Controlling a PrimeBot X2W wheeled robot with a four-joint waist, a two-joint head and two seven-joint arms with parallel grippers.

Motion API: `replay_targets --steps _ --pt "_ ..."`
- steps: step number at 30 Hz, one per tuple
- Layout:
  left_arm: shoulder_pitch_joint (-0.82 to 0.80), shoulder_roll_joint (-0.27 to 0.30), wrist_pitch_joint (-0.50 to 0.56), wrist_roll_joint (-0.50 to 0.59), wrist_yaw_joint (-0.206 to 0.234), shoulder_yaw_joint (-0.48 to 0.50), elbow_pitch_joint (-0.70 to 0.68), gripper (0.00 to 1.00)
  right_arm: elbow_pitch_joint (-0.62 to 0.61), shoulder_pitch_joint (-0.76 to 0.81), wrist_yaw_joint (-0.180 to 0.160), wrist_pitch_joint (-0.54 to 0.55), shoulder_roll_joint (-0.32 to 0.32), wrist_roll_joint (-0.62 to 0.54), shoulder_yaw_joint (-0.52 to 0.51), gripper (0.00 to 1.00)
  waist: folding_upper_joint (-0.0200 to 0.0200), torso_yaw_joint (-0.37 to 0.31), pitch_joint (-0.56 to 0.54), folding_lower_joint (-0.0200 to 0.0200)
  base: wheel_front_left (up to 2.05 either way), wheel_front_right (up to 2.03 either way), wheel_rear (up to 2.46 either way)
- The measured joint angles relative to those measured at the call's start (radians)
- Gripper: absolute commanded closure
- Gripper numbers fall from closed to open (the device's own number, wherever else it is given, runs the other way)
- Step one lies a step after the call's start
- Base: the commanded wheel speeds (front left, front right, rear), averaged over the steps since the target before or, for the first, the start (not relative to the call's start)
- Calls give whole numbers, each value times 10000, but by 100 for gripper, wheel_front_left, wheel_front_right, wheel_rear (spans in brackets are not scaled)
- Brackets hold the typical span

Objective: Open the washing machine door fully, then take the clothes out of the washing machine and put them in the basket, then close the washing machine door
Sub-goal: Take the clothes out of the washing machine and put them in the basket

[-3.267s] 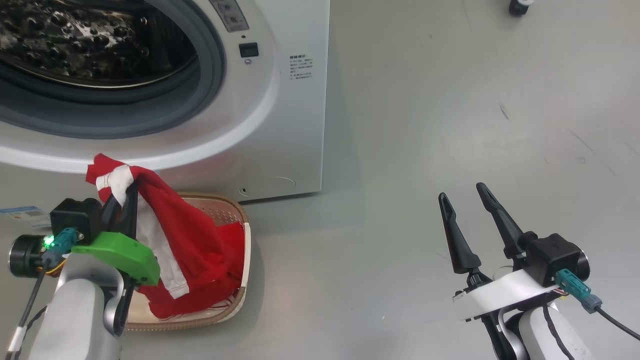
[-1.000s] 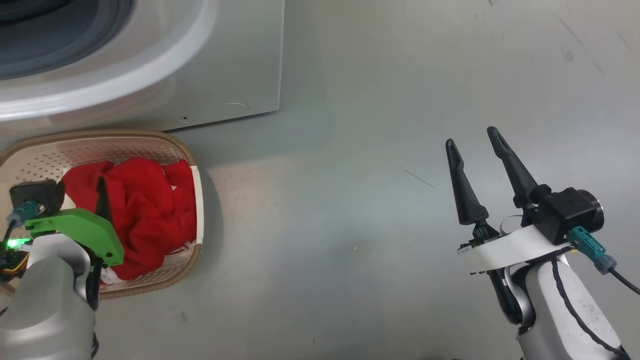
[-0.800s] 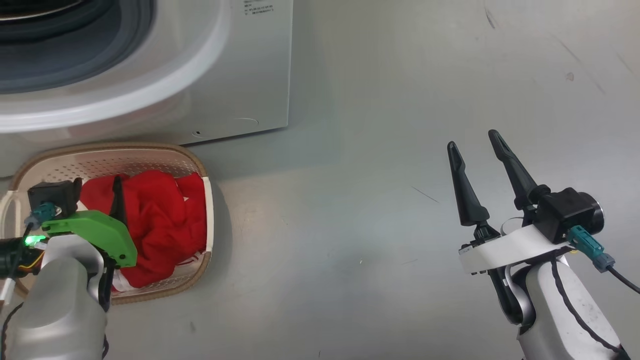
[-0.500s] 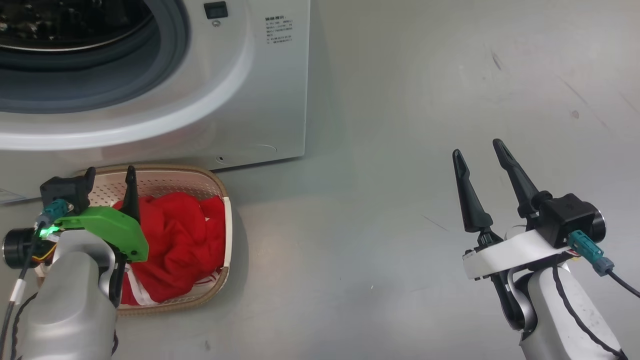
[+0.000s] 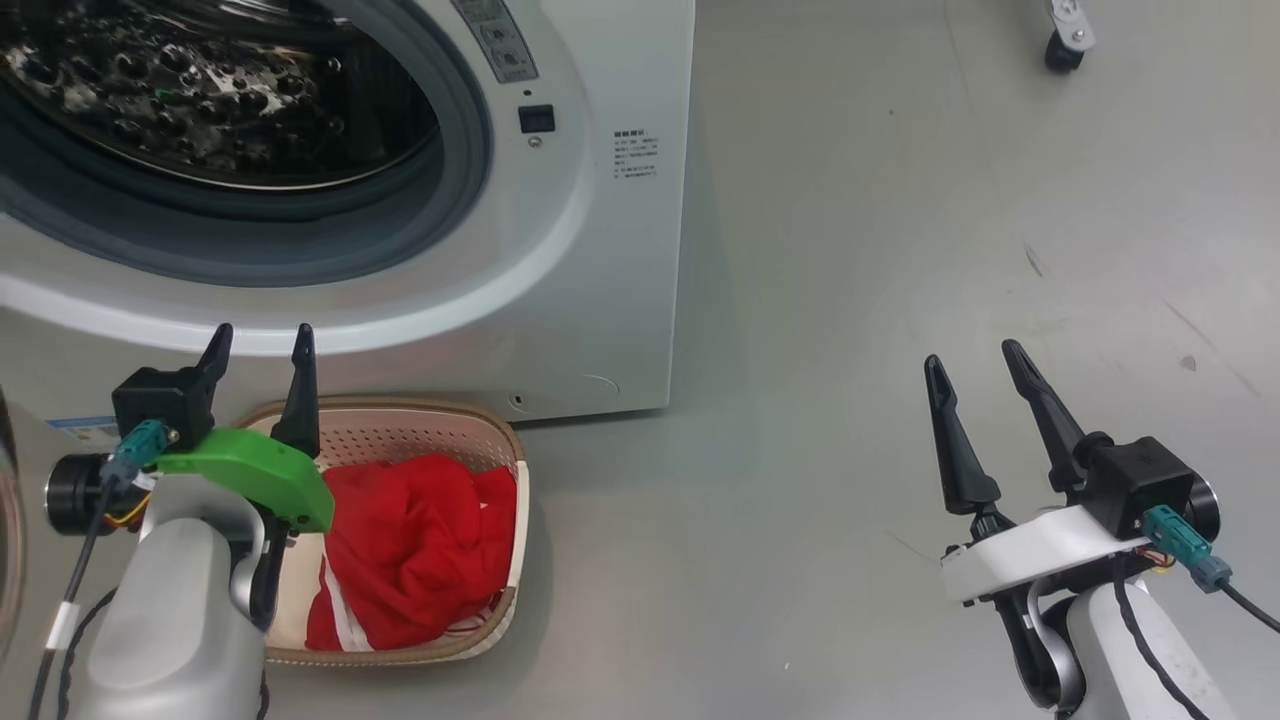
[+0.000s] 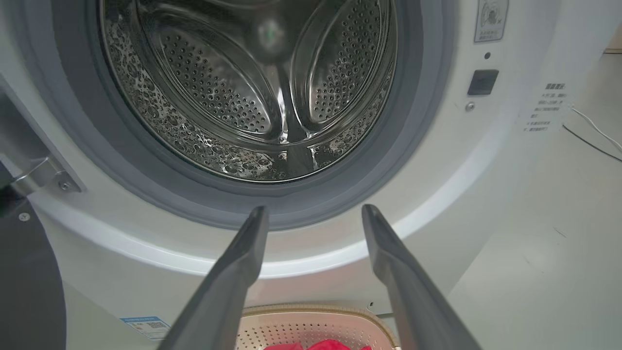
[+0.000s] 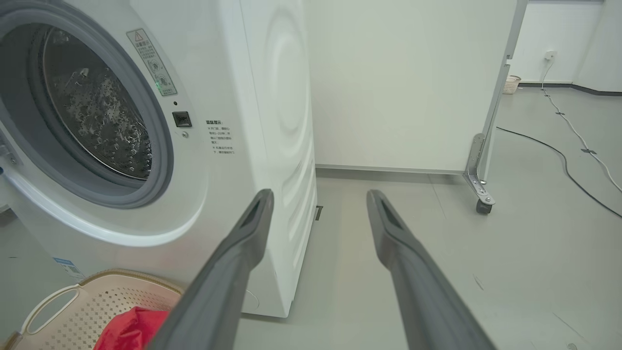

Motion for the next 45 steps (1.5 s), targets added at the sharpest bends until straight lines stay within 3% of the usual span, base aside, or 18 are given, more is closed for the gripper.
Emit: replay_targets --steps 22,45 --pt "2981 -251 2 -86 -86 194 -2725 0 -75 1168 -163 -2 -21 115 -73 0 0 611 -1842 0 0 0 0" --pt "4427 -357 2 -205 -90 -201 -4224 0 -522 1533 -265 -4 -67 150 -232 0 0 416 -2041 0 0 0 0"
